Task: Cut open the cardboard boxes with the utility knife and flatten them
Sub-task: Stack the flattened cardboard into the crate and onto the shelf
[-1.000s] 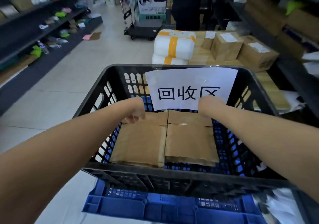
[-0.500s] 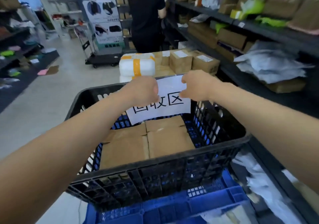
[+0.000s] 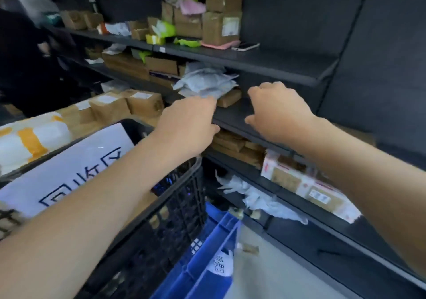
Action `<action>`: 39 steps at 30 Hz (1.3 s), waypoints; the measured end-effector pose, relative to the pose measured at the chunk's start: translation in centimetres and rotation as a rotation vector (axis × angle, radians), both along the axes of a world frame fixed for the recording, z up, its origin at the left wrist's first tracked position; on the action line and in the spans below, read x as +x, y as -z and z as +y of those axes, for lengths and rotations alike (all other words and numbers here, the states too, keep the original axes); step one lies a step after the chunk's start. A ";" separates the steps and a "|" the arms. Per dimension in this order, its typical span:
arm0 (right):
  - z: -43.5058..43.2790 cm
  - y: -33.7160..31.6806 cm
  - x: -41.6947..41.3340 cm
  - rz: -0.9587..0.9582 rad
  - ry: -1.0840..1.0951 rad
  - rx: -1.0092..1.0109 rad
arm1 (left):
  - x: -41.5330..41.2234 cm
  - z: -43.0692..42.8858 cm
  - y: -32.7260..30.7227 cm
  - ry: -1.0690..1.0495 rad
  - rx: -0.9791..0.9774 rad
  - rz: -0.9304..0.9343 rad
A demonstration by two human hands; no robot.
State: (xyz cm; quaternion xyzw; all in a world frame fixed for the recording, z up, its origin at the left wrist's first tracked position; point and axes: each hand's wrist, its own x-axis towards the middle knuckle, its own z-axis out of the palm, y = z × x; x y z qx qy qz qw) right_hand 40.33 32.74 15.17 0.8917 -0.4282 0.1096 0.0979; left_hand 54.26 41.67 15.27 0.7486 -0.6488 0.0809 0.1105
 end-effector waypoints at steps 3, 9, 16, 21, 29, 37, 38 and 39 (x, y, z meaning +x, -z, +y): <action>-1.1 -0.1 -7.3 -0.005 0.175 -0.091 | -5.9 -3.4 -0.1 0.138 -0.100 -0.090; -3.9 -0.5 -21.1 -0.056 0.465 -0.086 | -18.0 -10.1 0.3 0.367 -0.209 -0.047; -10.3 3.0 -31.0 -0.102 0.591 0.003 | -26.5 -18.9 4.0 0.393 -0.120 0.023; -16.7 7.4 -32.6 -0.196 0.607 0.158 | -27.3 -25.7 8.2 0.324 0.011 0.167; -28.1 15.7 -31.9 -0.261 0.730 0.392 | -26.2 -37.7 16.2 0.206 0.259 0.266; -35.1 21.7 -32.6 -0.284 0.810 0.579 | -25.4 -46.8 22.9 -0.018 0.611 0.581; -35.7 22.2 -32.7 -0.286 0.819 0.590 | -25.4 -47.5 23.6 -0.053 0.637 0.629; -36.2 22.6 -32.8 -0.284 0.825 0.599 | -25.3 -48.1 24.2 -0.083 0.657 0.666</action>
